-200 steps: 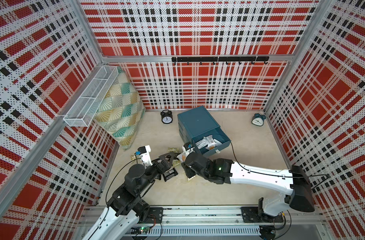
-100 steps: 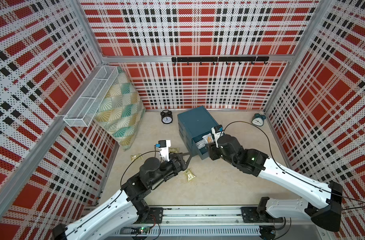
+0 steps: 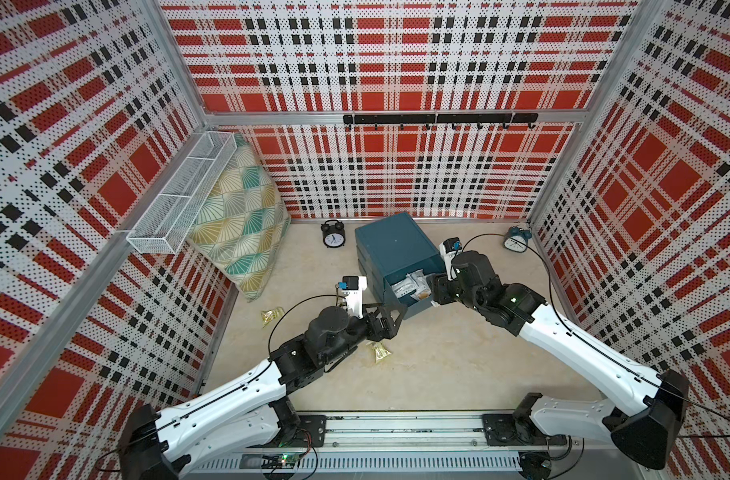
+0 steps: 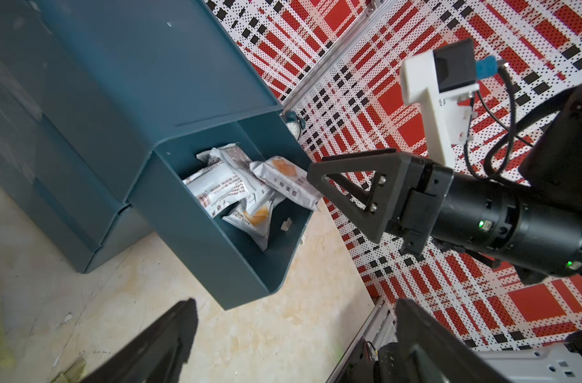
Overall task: Place the cookies into the drawer by color
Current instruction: Place the cookie in the drawer.
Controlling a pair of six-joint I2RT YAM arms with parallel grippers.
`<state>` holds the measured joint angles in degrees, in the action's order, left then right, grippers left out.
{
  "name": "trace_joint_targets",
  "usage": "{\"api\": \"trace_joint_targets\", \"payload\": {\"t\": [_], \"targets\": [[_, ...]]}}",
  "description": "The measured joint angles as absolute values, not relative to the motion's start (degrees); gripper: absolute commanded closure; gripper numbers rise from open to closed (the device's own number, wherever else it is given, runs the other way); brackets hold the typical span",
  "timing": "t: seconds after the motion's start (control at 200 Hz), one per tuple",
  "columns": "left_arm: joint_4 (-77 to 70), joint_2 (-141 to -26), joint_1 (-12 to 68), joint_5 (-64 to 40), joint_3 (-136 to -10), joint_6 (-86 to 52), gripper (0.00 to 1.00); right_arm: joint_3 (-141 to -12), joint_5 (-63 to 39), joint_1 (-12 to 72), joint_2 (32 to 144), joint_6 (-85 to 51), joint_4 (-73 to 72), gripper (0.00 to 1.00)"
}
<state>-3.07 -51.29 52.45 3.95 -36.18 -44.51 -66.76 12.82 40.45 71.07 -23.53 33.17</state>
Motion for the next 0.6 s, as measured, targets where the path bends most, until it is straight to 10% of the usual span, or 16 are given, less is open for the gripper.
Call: {"api": "trace_joint_targets", "payload": {"t": [0.601], "targets": [[1.08,-52.21,33.36,-7.27,-42.57,-42.11,0.01,-60.71,4.93,40.05,60.49,-23.44,32.95,0.32]]}}
